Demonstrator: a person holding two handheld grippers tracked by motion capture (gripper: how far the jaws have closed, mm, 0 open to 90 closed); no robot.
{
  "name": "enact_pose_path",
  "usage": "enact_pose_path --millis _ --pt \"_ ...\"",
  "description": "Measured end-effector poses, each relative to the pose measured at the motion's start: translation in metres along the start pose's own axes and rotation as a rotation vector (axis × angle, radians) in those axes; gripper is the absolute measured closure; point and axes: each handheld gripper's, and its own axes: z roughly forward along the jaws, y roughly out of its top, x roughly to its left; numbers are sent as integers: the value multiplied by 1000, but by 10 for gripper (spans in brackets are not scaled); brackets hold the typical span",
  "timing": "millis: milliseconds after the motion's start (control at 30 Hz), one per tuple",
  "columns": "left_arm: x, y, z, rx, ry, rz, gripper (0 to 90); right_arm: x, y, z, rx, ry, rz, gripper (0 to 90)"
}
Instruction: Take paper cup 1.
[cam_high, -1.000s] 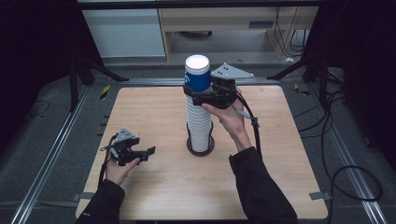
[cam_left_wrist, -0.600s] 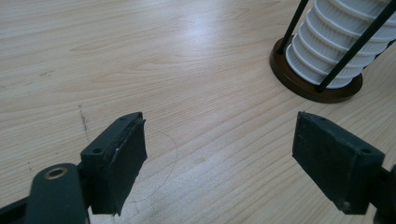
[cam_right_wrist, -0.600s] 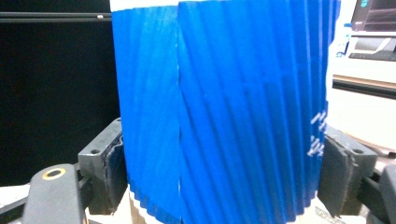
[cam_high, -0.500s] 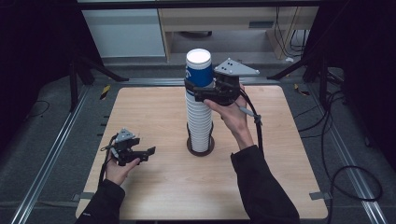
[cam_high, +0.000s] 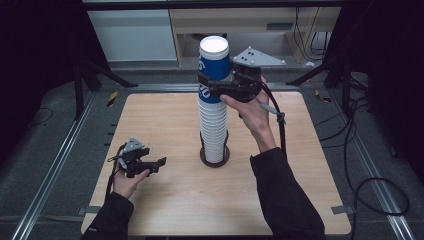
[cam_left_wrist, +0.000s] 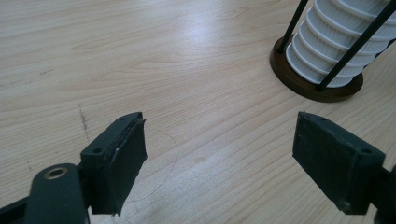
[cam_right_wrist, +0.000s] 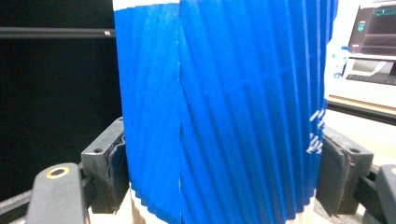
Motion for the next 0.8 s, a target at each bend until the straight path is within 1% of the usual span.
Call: enact_pose_path --millis 67,100,133,233,367,467,633,667,700,733,767,800 --pt "0 0 0 -1 -1 0 168 0 3 -1 -3 -1 0 201" --pt "0 0 0 -2 0 -3 168 1 10 -2 -6 -5 -14 201" --pt "0 0 0 -3 0 -4 168 1 12 -2 -11 -7 -17 201" --pt "0 0 0 -2 1 -3 168 1 18 -5 -19 -8 -19 202" --pt "0 0 0 -2 0 -1 168 -1 24 -10 -32 -8 -20 201" --pt "1 0 -1 0 1 -1 168 -2 27 -17 -40 -15 -26 200" --pt "1 0 -1 -3 1 -1 168 -8 24 -37 -37 -40 -47 200" --pt "1 0 -1 -3 1 -1 168 -8 24 -37 -37 -40 -47 200" --pt "0 0 -1 -2 0 -2 168 -12 20 -47 -36 -53 -48 199" --pt "0 0 -1 -2 0 -2 168 -12 20 -47 -36 -53 -48 199" --pt "0 0 -2 -1 1 0 168 -16 15 -56 -27 -61 -47 199" --pt "0 0 -2 -1 0 0 168 -17 13 -60 -24 -68 -45 199"
